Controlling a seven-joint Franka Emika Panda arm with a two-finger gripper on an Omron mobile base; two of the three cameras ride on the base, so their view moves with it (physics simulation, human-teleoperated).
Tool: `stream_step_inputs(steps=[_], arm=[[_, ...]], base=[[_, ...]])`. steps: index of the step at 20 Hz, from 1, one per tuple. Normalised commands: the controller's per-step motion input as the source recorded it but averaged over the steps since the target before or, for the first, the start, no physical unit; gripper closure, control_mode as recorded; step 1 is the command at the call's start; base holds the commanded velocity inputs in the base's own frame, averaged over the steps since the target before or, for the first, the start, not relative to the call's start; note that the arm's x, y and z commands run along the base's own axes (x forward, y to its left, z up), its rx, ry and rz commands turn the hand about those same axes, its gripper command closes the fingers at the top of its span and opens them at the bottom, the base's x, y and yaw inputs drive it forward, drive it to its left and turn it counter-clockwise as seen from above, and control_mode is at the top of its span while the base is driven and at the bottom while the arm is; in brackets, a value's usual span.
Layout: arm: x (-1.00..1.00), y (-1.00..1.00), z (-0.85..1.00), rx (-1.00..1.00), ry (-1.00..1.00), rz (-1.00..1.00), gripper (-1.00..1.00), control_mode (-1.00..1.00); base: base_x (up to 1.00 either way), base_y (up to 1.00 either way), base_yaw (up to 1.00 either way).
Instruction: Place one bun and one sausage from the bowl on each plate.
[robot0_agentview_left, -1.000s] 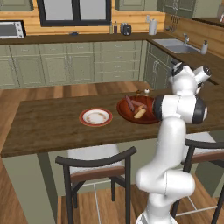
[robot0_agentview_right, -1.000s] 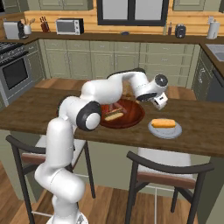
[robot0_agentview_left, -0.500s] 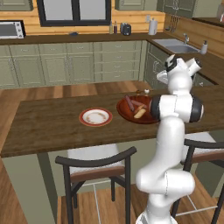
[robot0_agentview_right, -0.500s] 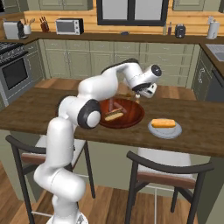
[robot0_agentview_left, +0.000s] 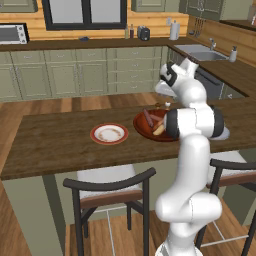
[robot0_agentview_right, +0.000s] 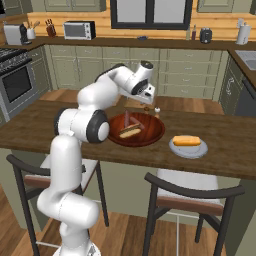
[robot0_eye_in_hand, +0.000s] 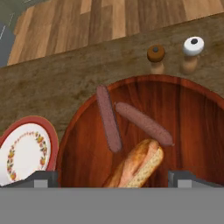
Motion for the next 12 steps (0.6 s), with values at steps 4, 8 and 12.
stream_step_inputs(steps=[4,8,12], arm=[[0.02,0.85,-0.16,0.00,0.05,0.00,-1.00,-1.00],[0.14,0.35,-0.43,0.00,0.01,0.00,-1.00,-1.00],[0.28,0.00,-0.36,0.00,0.00,0.00,-1.00,-1.00]], base=[[0.00,0.00,0.00],[0.00,0.00,0.00],[0.00,0.00,0.00]])
